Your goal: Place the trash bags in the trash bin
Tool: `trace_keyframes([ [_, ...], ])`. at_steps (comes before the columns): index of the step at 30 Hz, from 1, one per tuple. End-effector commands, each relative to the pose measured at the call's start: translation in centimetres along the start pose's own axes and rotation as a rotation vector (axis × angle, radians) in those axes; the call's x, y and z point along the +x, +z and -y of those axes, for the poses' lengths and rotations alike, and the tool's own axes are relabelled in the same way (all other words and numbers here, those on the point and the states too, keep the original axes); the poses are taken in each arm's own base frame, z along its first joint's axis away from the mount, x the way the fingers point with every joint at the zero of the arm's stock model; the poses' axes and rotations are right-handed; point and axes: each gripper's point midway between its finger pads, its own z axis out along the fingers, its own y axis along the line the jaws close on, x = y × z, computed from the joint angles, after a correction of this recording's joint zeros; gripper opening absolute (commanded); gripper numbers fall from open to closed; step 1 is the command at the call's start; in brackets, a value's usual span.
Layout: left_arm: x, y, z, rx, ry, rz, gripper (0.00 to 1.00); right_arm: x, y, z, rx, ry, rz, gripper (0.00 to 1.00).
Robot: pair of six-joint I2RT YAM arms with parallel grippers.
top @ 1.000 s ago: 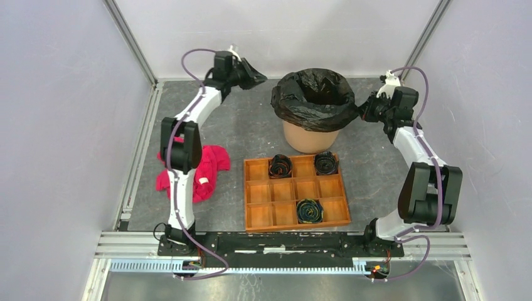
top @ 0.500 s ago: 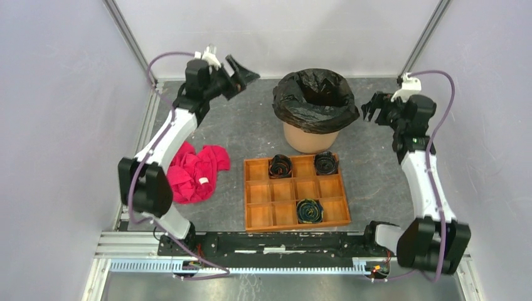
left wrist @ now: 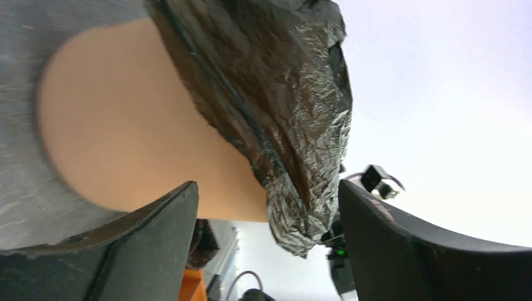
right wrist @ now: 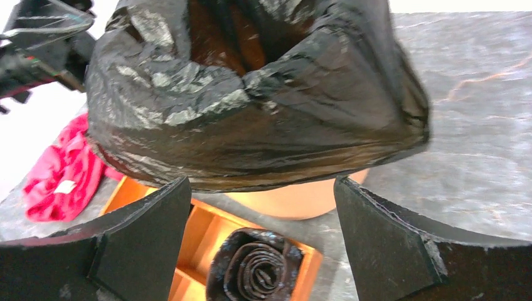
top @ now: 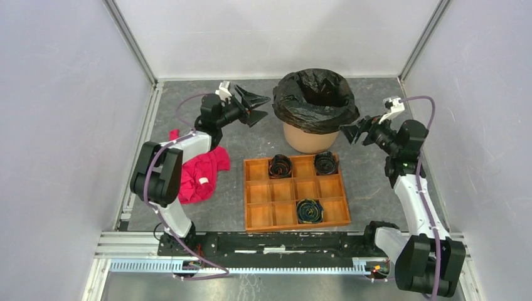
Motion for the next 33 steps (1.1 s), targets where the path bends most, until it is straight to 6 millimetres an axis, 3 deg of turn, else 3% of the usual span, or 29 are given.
trace_keyframes([
  [1, 1.9, 1.2, 4.1, 0.248, -0.051, -0.050, 0.84, -0.6, 1.0, -3.6, -0.176, 0.005, 0.034, 0.91],
  [6, 2.5, 1.9, 2.8, 0.320, -0.123, -0.062, 0.70, 0.5, 2.3, -4.4, -0.197, 0.108, 0.023, 0.90],
  [10, 3.0, 2.9, 1.3, 0.258, -0.107, -0.065, 0.61, 1.2, 2.8, -4.9, -0.215, 0.160, 0.028, 0.90],
  [19, 3.1, 3.8, -0.9, 0.169, -0.081, -0.070, 0.26, 1.9, 3.3, -4.7, -0.201, 0.162, 0.008, 0.89],
  [23, 3.3, 4.0, -1.0, 0.157, -0.080, -0.077, 0.20, 2.6, 3.4, -4.2, -0.185, 0.134, -0.025, 0.89],
  [28, 4.2, 4.4, -1.3, 0.147, -0.083, -0.100, 0.09, 2.3, 2.9, -1.8, -0.038, -0.002, -0.083, 0.89],
  [30, 4.5, 4.5, -2.0, 0.122, -0.080, -0.096, 0.03, 1.9, 2.6, -1.5, -0.013, -0.029, -0.078, 0.90],
  [33, 5.1, 4.4, -4.2, 0.028, -0.061, -0.080, 0.02, 1.7, 2.4, -1.7, -0.015, -0.039, -0.069, 0.90],
])
